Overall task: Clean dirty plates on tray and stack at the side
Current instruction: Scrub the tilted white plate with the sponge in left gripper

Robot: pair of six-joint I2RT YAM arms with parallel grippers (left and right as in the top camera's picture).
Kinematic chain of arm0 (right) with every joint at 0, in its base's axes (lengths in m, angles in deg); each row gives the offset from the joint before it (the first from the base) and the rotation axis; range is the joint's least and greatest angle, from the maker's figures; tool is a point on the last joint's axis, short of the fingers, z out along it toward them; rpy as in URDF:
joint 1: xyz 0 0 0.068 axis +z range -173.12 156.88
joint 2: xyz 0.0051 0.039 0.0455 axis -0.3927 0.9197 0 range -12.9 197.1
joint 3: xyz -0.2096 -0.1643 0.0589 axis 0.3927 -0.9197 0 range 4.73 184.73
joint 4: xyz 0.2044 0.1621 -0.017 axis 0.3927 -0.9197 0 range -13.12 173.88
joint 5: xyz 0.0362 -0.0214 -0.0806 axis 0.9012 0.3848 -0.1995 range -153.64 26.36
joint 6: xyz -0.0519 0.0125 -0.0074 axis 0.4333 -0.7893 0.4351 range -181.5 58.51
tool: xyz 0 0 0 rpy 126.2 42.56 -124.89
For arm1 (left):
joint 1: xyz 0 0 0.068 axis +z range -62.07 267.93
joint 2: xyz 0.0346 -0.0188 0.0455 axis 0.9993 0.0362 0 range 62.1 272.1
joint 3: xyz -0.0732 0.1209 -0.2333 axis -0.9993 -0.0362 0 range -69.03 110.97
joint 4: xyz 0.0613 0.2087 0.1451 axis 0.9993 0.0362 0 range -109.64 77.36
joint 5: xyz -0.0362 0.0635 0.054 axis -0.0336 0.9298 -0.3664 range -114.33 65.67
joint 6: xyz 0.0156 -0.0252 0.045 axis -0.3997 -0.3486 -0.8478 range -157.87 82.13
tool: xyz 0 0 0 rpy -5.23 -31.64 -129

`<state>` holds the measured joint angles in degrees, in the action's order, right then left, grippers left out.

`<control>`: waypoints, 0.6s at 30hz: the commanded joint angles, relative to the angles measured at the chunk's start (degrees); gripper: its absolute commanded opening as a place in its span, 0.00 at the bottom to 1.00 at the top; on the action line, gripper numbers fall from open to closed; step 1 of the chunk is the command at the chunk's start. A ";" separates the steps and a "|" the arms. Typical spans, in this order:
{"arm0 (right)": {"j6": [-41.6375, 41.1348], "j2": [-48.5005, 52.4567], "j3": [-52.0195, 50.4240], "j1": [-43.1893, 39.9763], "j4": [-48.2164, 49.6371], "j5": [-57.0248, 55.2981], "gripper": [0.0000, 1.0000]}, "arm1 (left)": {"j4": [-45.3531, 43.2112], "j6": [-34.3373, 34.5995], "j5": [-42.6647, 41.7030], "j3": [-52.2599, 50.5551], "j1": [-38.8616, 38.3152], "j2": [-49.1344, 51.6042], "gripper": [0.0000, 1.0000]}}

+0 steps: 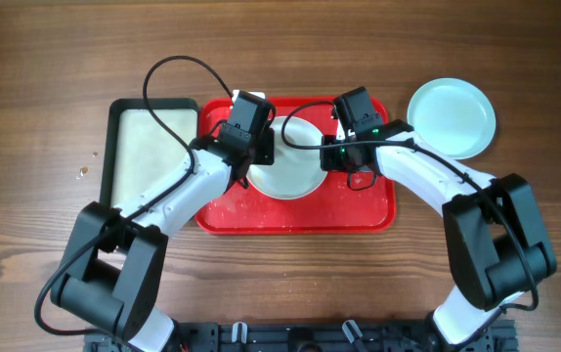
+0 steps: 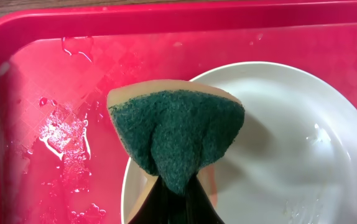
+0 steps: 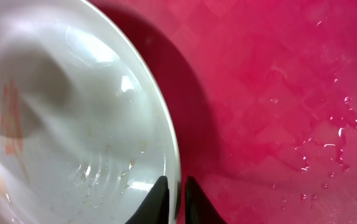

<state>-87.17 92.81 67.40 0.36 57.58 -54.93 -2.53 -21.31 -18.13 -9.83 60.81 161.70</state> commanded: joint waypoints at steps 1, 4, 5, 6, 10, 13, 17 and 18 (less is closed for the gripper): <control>0.07 -1.66 -0.13 0.13 0.24 -1.29 0.11 | -0.13 -1.16 0.96 -0.07 -0.04 0.07 0.04; 0.04 -1.66 -0.17 0.13 0.74 -1.29 0.04 | -0.13 -1.16 0.96 -0.07 -0.04 0.07 0.04; 0.04 -1.66 -0.17 0.13 0.87 -1.29 0.04 | -0.13 -1.16 0.96 -0.07 -0.04 0.07 0.04; 0.00 -1.66 -0.17 0.13 1.03 -1.27 0.04 | -0.13 -1.16 0.96 -0.07 -0.04 0.07 0.04; 0.00 -1.66 -0.17 0.13 1.11 -1.27 0.04 | -0.11 -1.16 0.94 -0.07 -0.04 0.20 0.04; 0.02 -1.66 -0.17 0.13 1.11 -1.25 0.04 | 0.35 -0.46 0.46 -0.07 -0.04 0.66 0.04; 0.02 -1.66 -0.17 0.13 1.09 -1.27 0.04 | 1.60 1.95 0.46 -0.07 -0.04 1.31 0.04; 0.00 -1.66 -0.17 0.13 1.11 -1.27 0.04 | 1.57 2.05 0.11 -0.07 -0.04 1.46 0.04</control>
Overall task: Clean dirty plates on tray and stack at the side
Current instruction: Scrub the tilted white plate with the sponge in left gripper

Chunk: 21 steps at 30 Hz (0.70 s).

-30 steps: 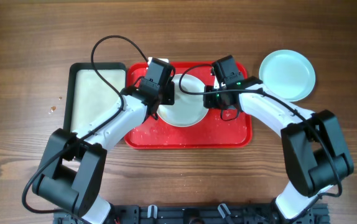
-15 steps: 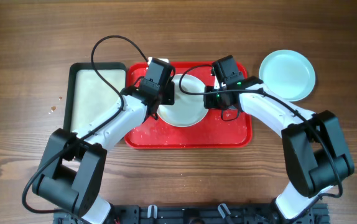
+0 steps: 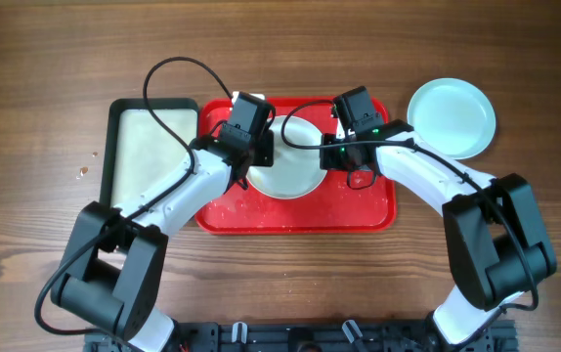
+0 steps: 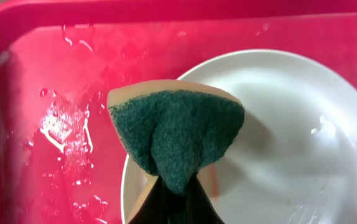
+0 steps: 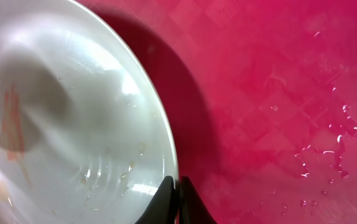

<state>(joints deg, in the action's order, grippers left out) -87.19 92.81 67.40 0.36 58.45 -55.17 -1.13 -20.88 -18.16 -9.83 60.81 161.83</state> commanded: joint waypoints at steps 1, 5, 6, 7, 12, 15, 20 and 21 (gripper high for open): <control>0.04 -1.66 -0.17 0.13 0.26 -1.03 0.04 | 0.13 1.90 -0.13 -0.07 -0.04 1.55 0.04; 0.04 -1.66 -0.17 0.13 0.31 -1.03 0.04 | -0.39 3.82 -3.43 -0.07 -0.04 2.69 0.04; 0.02 -1.66 -0.17 0.13 0.31 -1.03 0.04 | -0.46 4.66 -3.78 -0.07 -0.04 3.15 0.04; 0.04 -1.66 -0.17 0.13 0.31 -1.03 0.04 | -0.48 6.12 -3.76 -0.07 -0.04 3.76 0.04; 0.04 -1.66 -0.17 0.13 0.33 -1.03 0.04 | -0.85 9.11 -3.80 -0.07 -0.04 7.02 0.04; 0.07 -1.66 -0.17 0.13 0.33 -1.03 0.04 | -0.94 9.60 -7.13 -0.07 -0.04 8.46 0.04; 0.02 -1.66 -0.17 0.13 0.39 -0.96 0.04 | -0.92 10.58 -14.32 -0.07 -0.04 9.22 0.04; -0.02 -1.66 -0.17 0.13 0.39 -0.74 0.04 | -1.14 10.88 -15.21 -0.07 -0.04 9.22 0.04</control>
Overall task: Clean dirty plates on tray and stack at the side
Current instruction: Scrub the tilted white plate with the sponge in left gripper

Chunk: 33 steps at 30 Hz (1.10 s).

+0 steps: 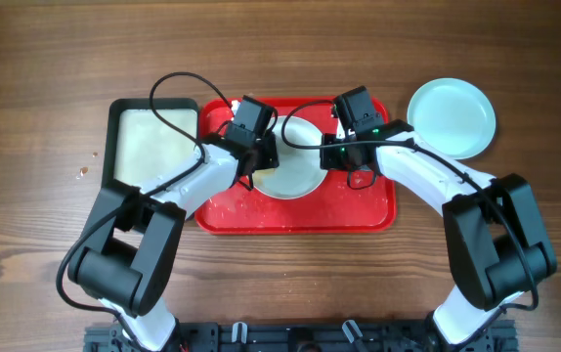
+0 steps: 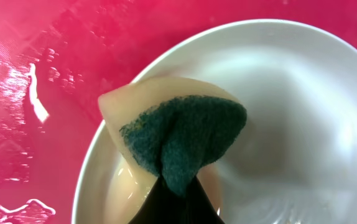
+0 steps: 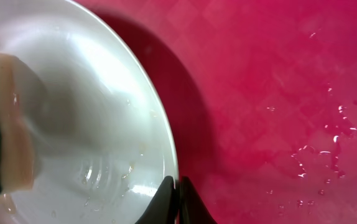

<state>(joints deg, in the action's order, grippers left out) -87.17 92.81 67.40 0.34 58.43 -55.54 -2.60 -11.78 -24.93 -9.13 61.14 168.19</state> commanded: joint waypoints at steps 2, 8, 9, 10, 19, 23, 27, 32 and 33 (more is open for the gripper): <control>-0.09 -1.66 -0.17 0.15 0.39 -0.17 0.04 | -0.13 2.99 -10.69 -0.76 -0.37 2.86 0.04; -0.04 -1.66 -0.17 0.15 0.39 -0.20 0.04 | -3.52 3.04 -18.08 -0.74 -0.33 2.84 0.10; -0.04 -1.66 -0.17 0.15 0.42 -0.20 0.04 | -3.89 2.93 -18.49 -0.72 -0.33 2.78 0.10; -0.04 -1.66 -0.17 0.15 0.42 -0.22 0.04 | -3.98 2.91 -18.51 -0.55 -0.33 2.67 0.09; -0.02 -1.66 -0.17 0.15 0.44 -0.24 0.04 | -3.30 2.64 -13.94 0.22 -0.33 -8.55 0.04; -0.02 -1.66 -0.17 0.15 0.46 -0.24 0.04 | -2.62 1.86 -6.34 0.22 -0.33 -16.35 0.04; -0.02 -1.66 -0.17 0.15 0.55 -0.24 0.04 | -2.45 0.90 -2.16 0.22 -0.33 -19.21 0.04; -0.02 -1.66 -0.17 0.15 0.55 -0.26 0.04 | 0.81 0.92 -0.50 0.17 -0.33 -17.49 0.04; 0.00 -1.66 -0.17 0.15 0.57 -0.26 0.04 | 1.31 0.94 -0.46 0.15 -0.33 -16.83 0.04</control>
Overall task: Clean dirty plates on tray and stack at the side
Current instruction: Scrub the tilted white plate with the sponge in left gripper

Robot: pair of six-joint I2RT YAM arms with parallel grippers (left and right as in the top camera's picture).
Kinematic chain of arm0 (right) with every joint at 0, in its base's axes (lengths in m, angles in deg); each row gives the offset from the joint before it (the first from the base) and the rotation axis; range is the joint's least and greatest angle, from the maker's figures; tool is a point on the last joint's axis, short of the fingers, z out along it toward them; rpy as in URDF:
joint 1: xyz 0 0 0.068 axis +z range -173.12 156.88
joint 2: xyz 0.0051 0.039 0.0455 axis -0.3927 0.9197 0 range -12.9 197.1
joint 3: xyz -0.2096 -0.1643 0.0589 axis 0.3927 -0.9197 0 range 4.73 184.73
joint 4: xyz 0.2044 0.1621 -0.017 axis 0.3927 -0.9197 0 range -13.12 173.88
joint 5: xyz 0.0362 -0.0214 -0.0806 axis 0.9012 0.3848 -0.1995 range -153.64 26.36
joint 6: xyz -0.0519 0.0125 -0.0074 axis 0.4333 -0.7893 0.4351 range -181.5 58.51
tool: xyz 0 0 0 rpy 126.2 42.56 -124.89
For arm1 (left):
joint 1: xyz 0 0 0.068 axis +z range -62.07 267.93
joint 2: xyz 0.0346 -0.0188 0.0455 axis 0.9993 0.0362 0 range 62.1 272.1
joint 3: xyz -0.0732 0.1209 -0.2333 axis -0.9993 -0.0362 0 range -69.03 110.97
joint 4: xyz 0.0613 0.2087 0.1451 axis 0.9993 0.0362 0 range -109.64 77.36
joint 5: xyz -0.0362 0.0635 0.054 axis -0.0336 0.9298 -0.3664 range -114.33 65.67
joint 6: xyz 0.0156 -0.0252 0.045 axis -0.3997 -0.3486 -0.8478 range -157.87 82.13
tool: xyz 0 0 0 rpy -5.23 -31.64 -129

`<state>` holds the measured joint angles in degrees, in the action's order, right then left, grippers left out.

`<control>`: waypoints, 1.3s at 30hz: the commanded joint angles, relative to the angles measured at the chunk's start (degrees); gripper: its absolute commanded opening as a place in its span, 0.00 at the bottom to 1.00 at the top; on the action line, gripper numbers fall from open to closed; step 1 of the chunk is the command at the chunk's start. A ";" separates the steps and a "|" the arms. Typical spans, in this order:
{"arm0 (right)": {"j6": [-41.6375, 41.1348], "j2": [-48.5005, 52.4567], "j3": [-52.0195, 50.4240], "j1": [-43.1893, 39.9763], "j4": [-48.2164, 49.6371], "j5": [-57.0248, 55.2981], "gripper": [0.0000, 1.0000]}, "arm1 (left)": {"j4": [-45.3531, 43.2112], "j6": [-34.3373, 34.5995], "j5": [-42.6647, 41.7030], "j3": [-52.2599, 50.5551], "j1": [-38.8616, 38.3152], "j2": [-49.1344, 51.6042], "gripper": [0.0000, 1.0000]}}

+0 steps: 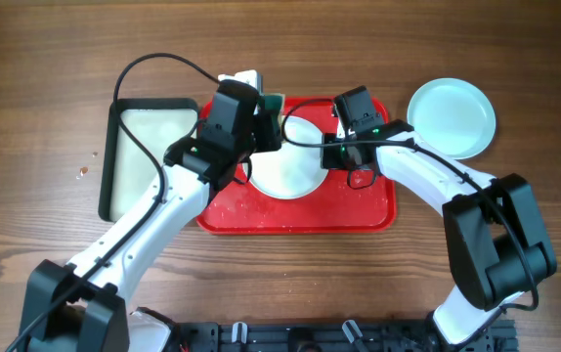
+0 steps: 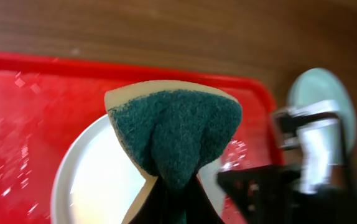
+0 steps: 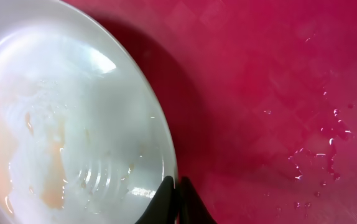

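A white plate point(image 1: 285, 161) lies on the red tray point(image 1: 359, 210), wet and with orange smears on it point(image 3: 54, 168). My right gripper point(image 3: 177, 186) is shut on the plate's right rim point(image 1: 331, 156). My left gripper point(image 2: 173, 196) is shut on a yellow sponge with a green scouring face point(image 2: 172, 134). It holds the sponge raised above the plate's far left part and the tray's far edge point(image 1: 266, 106). The sponge does not touch the plate point(image 2: 97, 180).
A clean pale-green plate point(image 1: 452, 117) sits on the wooden table right of the tray. A black basin of cloudy water point(image 1: 149, 161) stands against the tray's left side. Water drops lie on the tray floor point(image 3: 328, 149).
My left gripper has risen with the sponge from inside the plate to well above it, near the tray's far edge. The right gripper still pinches the rim, unmoved.
At first the sponge hung over the plate's left rim and my right jaws stood slightly apart astride the right rim. Then the right jaws were shut on the rim. Then the sponge was pressed into the plate. Now it is lifted clear.
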<state>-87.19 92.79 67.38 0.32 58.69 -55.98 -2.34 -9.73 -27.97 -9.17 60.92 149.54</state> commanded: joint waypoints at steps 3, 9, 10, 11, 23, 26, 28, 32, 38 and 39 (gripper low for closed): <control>0.02 -1.64 -0.15 0.17 0.35 0.00 0.04 | 1.88 -1.14 2.73 0.17 -0.11 4.83 0.04; 0.04 -1.64 -0.15 0.17 0.33 0.00 0.04 | 1.60 -1.11 3.17 0.17 -0.11 10.12 0.04; 0.04 -1.64 -0.15 0.17 0.33 0.00 0.04 | 1.60 -1.11 3.17 0.17 -0.11 10.86 0.04; 0.02 -1.64 -0.15 0.17 0.33 0.00 0.04 | 1.57 -1.11 3.39 0.17 -0.11 11.61 0.04; 0.02 -1.64 -0.15 0.17 0.33 0.00 0.04 | -1.33 -1.14 6.73 0.17 -0.11 17.92 0.04; 0.02 -1.64 -0.15 0.17 0.35 0.00 0.04 | -1.42 -2.16 6.71 0.17 -0.11 18.88 0.04; 0.04 -1.64 -0.15 0.17 0.35 0.00 0.04 | -1.49 -2.47 6.73 0.17 -0.09 19.39 0.04; 0.04 -1.64 -0.15 0.17 0.57 0.02 0.04 | -2.34 -2.45 4.22 0.17 -0.11 20.26 0.04; 0.20 -1.64 -0.15 0.17 0.57 0.04 0.04 | -2.43 -2.36 -6.19 0.17 -0.15 20.33 0.04; 0.20 -1.64 -0.15 0.17 0.57 0.07 0.04 | -2.27 -2.36 -6.19 0.17 -0.15 20.33 0.04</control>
<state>-87.19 92.79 67.40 0.32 58.86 -55.98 -5.02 -11.22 -28.36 -9.17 61.03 168.14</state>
